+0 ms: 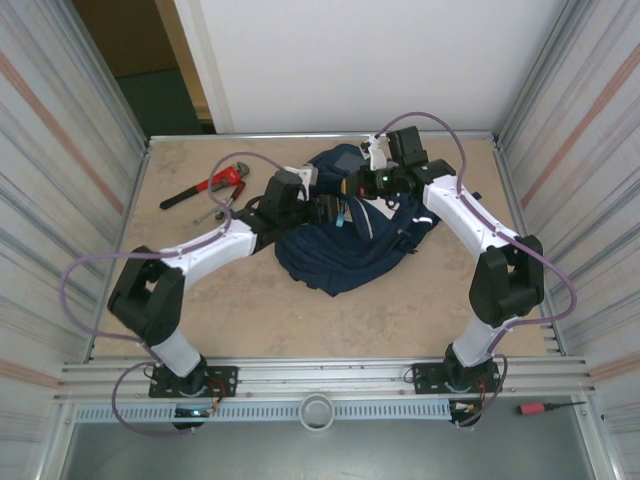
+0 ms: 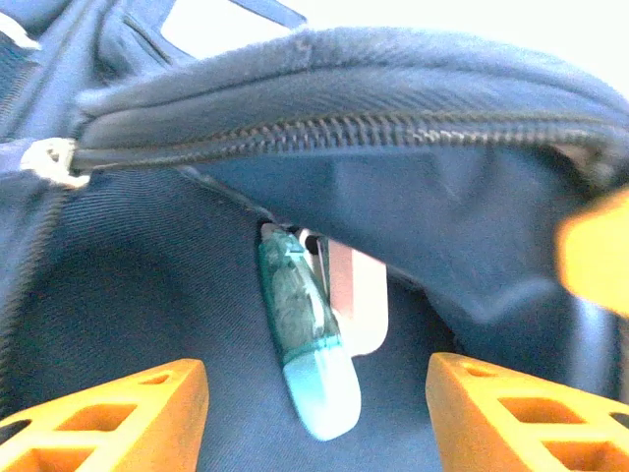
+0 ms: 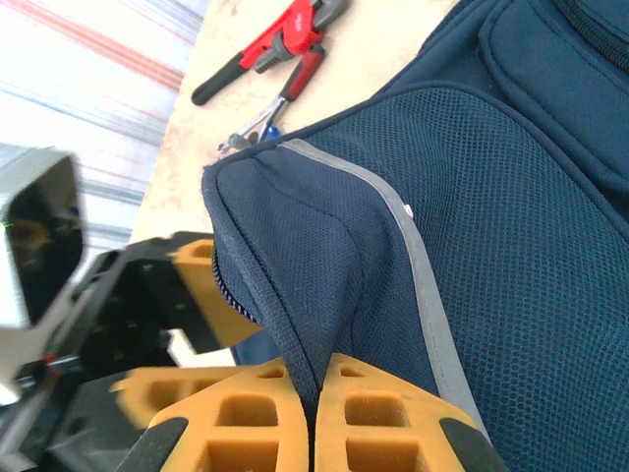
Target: Pack the student bag
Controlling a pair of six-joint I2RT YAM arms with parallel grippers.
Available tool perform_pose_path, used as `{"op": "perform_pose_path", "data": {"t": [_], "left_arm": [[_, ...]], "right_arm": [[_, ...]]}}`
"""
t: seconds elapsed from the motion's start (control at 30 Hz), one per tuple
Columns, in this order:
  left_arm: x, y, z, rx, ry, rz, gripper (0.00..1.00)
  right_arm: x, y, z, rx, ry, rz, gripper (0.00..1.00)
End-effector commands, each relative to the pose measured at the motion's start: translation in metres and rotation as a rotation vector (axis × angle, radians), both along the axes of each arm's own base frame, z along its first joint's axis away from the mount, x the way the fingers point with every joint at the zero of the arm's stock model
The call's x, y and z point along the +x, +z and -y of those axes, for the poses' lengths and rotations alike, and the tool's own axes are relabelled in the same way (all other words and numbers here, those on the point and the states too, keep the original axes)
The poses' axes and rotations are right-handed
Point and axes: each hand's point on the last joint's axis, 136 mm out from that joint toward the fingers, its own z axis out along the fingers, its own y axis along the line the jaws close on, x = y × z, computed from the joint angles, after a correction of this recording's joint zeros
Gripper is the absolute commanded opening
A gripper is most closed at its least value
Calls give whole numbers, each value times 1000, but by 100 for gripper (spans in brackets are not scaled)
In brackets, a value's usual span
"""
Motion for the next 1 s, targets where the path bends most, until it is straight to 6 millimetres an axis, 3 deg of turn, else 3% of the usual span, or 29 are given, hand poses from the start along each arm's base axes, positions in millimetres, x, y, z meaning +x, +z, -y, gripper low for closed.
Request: {"op": "perform_pose_path", "data": {"t": [0.0,0.2,0.33,0.43,0.63,0.83,0.97], "left_arm": [[-10,22,-47,80,82,104,64],[-7,-47,-168,201,353,-64,68],[5,-82,-204,304,399,-167,71],[18,-104,-216,363,412,-234,72],[40,-143,-215,410,369,-361,65],[50,-160,-218,472,351,-411,46],[41,-169,-214,465,322,-443,34]], "right_arm": [[6,31,-2,63,10,64,0],[6,22,-1,60,8,57,0],[8,18,-2,60,8,51,0],[9,18,-2,64,10,51,0],[8,17,-2,68,14,51,0],[8,20,2,78,10,54,0],[7,18,3,81,7,51,0]]}}
